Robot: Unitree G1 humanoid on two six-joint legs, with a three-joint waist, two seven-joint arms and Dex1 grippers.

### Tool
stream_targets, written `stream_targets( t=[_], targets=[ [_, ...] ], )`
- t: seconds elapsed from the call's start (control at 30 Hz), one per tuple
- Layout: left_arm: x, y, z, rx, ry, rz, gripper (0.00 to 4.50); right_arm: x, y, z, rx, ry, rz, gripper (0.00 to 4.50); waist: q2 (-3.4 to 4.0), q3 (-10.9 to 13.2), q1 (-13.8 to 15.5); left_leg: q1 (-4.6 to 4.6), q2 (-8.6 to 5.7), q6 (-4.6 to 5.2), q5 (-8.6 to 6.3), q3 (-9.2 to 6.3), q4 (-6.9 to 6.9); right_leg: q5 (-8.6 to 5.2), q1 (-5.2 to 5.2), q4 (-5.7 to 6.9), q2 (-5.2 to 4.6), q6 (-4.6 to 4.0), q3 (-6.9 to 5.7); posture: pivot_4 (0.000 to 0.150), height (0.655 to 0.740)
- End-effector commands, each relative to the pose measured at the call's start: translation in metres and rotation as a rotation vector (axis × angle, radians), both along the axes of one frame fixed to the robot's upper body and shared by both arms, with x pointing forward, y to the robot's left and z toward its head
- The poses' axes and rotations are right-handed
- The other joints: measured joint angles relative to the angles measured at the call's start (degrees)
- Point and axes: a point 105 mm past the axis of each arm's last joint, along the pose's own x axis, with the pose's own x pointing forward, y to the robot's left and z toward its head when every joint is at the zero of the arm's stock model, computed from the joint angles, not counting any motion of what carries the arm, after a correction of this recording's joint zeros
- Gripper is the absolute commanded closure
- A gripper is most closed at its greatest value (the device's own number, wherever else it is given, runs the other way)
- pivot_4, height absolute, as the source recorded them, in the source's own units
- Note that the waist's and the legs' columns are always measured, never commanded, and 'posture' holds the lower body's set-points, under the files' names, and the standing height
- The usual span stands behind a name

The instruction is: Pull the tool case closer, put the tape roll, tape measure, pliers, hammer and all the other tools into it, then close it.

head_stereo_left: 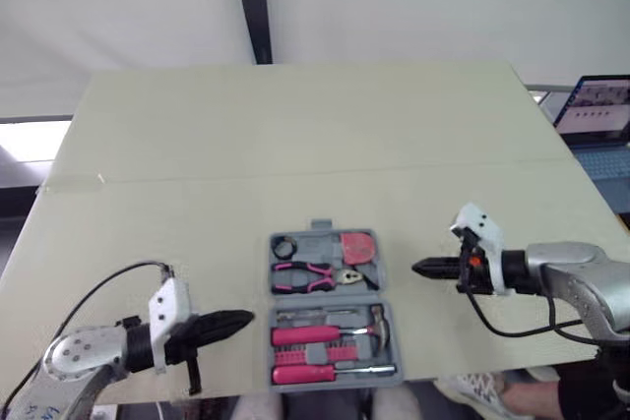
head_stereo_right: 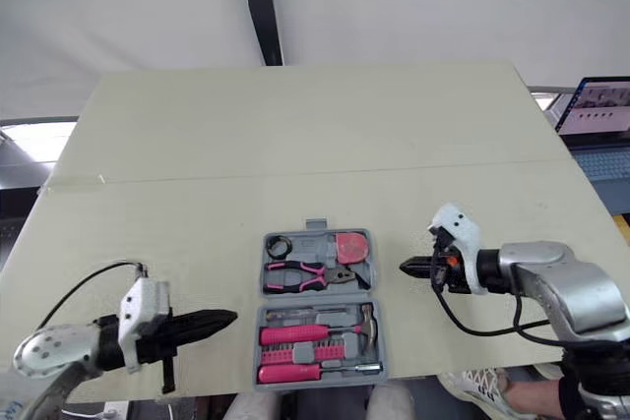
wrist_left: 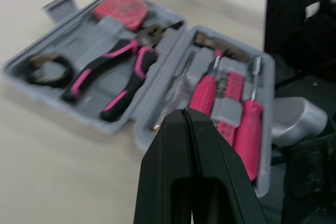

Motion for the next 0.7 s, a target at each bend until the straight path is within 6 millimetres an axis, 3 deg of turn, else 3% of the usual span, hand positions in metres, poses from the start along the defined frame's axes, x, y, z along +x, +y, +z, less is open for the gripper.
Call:
stream_targets(
  t=[0.03,0.23,0.5,0.7],
  targets=[
    [-0.004,-0.02,-0.012,0.012,-0.042,-0.07,4.5,0.004,0.005,0.01,0.111,0.02,0.0,3.15,0.01,0.0,-0.02,0.0,0.0,0.0,0.0,0.0,-0.02,0.0,-0.02,0.0,0.01,0.0,-0.01,0.15,0.74],
    [-0.006,-0.04,-0.026,0.01,-0.06,-0.143,4.5,0.014,0.01,0.015,0.267,0.139,-0.059,0.04,0.02,0.0,0.01,-0.02,0.0,0.0,0.0,0.0,0.02,0.0,-0.02,0.02,0.01,0.0,-0.01,0.15,0.74],
    [-0.006,-0.048,-0.043,0.002,-0.061,-0.153,4.5,0.039,0.009,0.003,0.384,0.236,-0.183,0.01,0.06,0.02,-0.02,-0.02,0.0,0.0,0.0,0.01,0.01,0.0,-0.04,0.04,0.01,0.0,-0.01,0.15,0.74],
    [0.006,-0.051,-0.048,0.004,-0.091,-0.127,4.5,0.051,0.009,0.0,0.423,0.243,-0.226,0.01,0.11,0.05,-0.15,-0.03,0.0,0.0,0.0,0.01,0.03,0.0,-0.05,0.06,0.01,0.01,-0.02,0.15,0.74]
  ],
)
